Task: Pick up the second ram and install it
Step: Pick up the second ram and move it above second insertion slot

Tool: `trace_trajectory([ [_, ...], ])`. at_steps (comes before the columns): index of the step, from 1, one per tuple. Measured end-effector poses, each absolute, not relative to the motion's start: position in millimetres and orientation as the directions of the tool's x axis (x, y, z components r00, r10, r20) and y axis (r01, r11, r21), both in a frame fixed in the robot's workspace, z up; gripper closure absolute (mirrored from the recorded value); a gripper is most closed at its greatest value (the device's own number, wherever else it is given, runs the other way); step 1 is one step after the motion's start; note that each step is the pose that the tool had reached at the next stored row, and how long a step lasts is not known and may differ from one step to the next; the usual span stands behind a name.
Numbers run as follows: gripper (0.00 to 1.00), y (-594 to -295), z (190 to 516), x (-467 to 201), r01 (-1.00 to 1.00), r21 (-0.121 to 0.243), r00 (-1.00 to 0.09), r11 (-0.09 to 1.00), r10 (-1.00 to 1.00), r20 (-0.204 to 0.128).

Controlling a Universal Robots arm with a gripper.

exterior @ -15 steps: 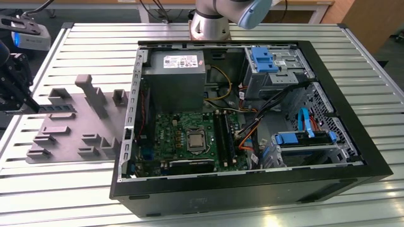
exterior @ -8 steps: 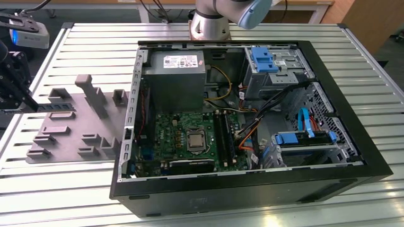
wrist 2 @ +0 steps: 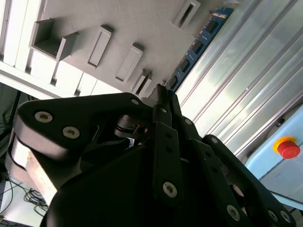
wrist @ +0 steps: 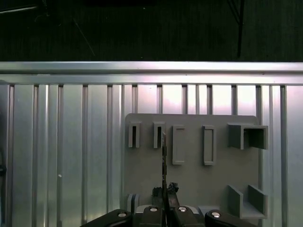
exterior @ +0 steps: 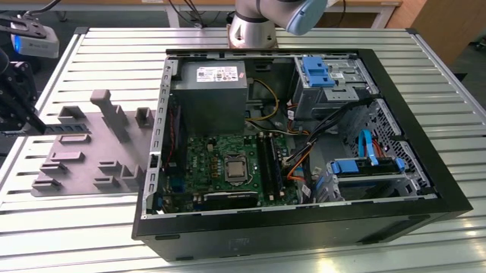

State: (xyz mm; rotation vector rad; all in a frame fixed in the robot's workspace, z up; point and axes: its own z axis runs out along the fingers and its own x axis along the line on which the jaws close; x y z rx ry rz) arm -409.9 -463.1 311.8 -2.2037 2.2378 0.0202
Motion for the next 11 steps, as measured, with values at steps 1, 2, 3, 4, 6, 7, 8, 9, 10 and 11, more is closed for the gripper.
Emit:
trace_trajectory([
  [1,0.86,-463.2,312.3,-409.9,-1.000,0.008,-0.015,0.015,-1.000,-0.010],
  [2,0.86,-463.1,313.1,-409.9,-1.000,0.008,-0.015,0.015,-1.000,-0.010],
  [3,0.86,-463.1,314.0,-409.9,-1.000,0.008,-0.015,0.015,-1.000,-0.010],
  [4,0.86,-463.1,314.8,-409.9,-1.000,0.008,-0.015,0.015,-1.000,-0.010],
  [6,0.86,-463.1,316.4,-409.9,-1.000,0.008,-0.015,0.015,-1.000,-0.010],
  [7,0.86,-463.2,317.0,-409.9,-1.000,0.008,-0.015,0.015,-1.000,-0.010],
  [8,0.86,-463.2,317.7,-409.9,-1.000,0.008,-0.015,0.015,-1.000,-0.010],
  [9,0.86,-463.2,318.4,-409.9,-1.000,0.008,-0.015,0.015,-1.000,-0.010],
  [10,0.86,-463.2,319.0,-409.9,-1.000,0.008,-0.015,0.015,-1.000,-0.010],
  [11,0.86,-463.1,319.7,-409.9,-1.000,0.008,-0.015,0.015,-1.000,-0.010],
])
